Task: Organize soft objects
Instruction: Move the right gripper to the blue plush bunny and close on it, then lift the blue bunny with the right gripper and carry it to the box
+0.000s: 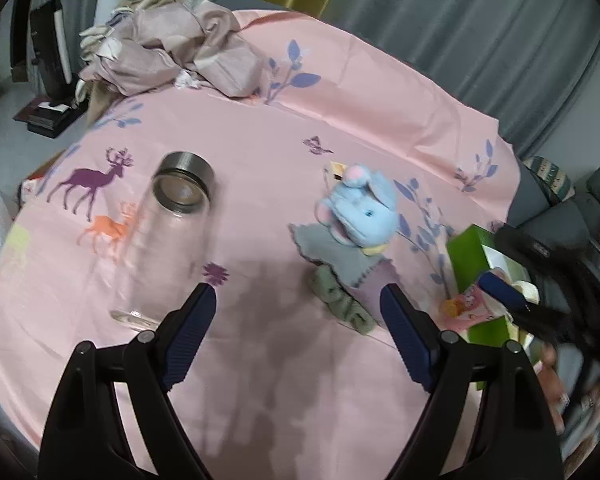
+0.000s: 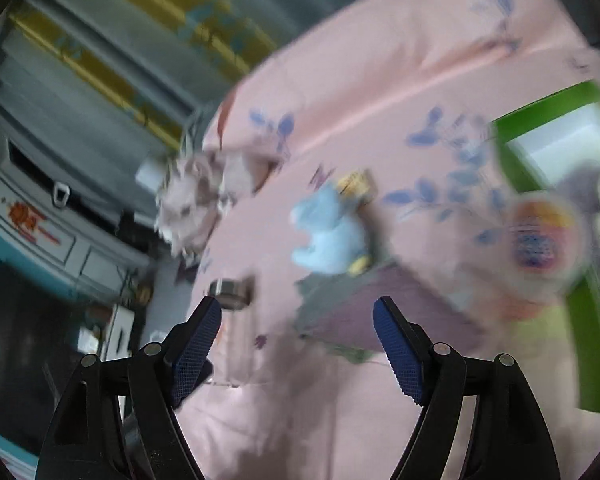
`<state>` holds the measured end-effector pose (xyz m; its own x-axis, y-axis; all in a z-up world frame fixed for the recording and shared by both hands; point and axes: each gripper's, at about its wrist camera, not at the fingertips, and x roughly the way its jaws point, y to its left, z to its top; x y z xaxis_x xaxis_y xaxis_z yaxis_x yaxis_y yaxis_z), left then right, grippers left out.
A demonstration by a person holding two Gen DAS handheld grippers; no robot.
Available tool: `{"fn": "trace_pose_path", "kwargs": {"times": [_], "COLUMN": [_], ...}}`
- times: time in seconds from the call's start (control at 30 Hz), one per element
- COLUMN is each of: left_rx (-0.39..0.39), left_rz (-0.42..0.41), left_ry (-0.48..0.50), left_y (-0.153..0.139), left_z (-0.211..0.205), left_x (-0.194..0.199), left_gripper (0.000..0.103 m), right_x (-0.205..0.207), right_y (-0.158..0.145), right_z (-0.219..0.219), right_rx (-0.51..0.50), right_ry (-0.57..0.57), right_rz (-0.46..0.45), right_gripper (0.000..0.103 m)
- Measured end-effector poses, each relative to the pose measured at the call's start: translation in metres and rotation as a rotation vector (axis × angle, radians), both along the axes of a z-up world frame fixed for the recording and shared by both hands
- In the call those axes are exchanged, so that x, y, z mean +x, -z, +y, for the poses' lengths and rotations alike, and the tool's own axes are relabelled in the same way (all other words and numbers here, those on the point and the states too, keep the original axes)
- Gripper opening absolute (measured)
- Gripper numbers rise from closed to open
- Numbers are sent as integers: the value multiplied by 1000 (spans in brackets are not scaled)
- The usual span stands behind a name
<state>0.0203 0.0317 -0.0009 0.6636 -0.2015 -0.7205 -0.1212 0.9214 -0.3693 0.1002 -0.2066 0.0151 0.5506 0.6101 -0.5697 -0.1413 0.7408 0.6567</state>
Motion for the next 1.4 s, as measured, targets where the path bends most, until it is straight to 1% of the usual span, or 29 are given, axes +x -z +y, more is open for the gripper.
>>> {"fn": "trace_pose_path", "kwargs": {"times": [0.13, 0.17, 0.23, 0.3, 0.4, 0.47, 0.5, 0.53, 0.57, 0.6, 0.67, 0.77, 0.87, 0.93, 1.0, 1.07, 1.17, 1.2, 1.23, 1.3, 1.33, 1.4], "left_rx": [-6, -12, -36, -67, -89, -82, -77, -70, -64, -61, -55, -26, 18, 29, 22, 16, 9, 4, 32, 68, 75, 42], "left_rz": [11, 22, 39, 49, 56, 60, 63, 69, 74, 76, 73, 60, 56, 62, 69, 75, 75, 70, 74, 75, 88, 115], "left_ry": [-14, -12, -10, -5, 2, 4, 7, 14, 21, 27, 37, 44, 52, 82, 112, 139, 186, 208, 223, 251, 272, 316], "left_y": [5, 6, 10, 12, 13, 14, 14, 15, 16, 16, 16, 15, 16, 18, 21, 23, 24, 24, 26, 31, 35, 44], "left_z": [10, 12, 16, 20, 21, 20, 19, 17, 15, 14, 11, 5, -1, -8, -14, -22, -36, -42, -50, -62, -68, -76], "left_x": [2, 4, 6, 8, 11, 12, 12, 13, 13, 13, 13, 11, 11, 10, 9, 7, -1, -4, -7, -10, -10, -9], "left_gripper": [83, 83, 83, 83, 83, 83, 83, 83, 83, 83, 83, 83, 83, 83, 83, 83, 83, 83, 83, 83, 82, 82], "right_x": [49, 58, 80, 93, 109, 112, 113, 114, 115, 113, 108, 99, 79, 58, 35, 20, -5, -7, -12, -20, -22, -21], "right_y": [11, 15, 28, 37, 54, 60, 64, 66, 69, 74, 74, 68, 53, 38, 28, 25, 35, 39, 46, 58, 62, 72], "right_z": [44, 49, 64, 75, 88, 91, 90, 90, 90, 90, 87, 75, 61, 51, 40, 36, 24, 22, 19, 8, 4, -6], "right_rx": [-174, -200, -296, -394, -433, -438, -428, -439, -470, -492, -473, -410, -334, -257, -171, -125, -13, 10, 34, 48, 51, 69], "right_ry": [19, 20, 27, 36, -19, -21, -20, -11, 0, -20, -29, -16, -27, -55, -82, -113, -160, -167, -173, -143, -135, -113], "right_rz": [7, 16, 43, 45, 60, 54, 45, 42, 42, 33, -10, -10, -27, -43, -41, -27, 39, 56, 78, 92, 104, 142], "right_gripper": [79, 79, 79, 79, 79, 79, 77, 72, 55, 55, 54, 54, 54, 54, 54, 54, 54, 54, 55, 55, 55, 55]}}
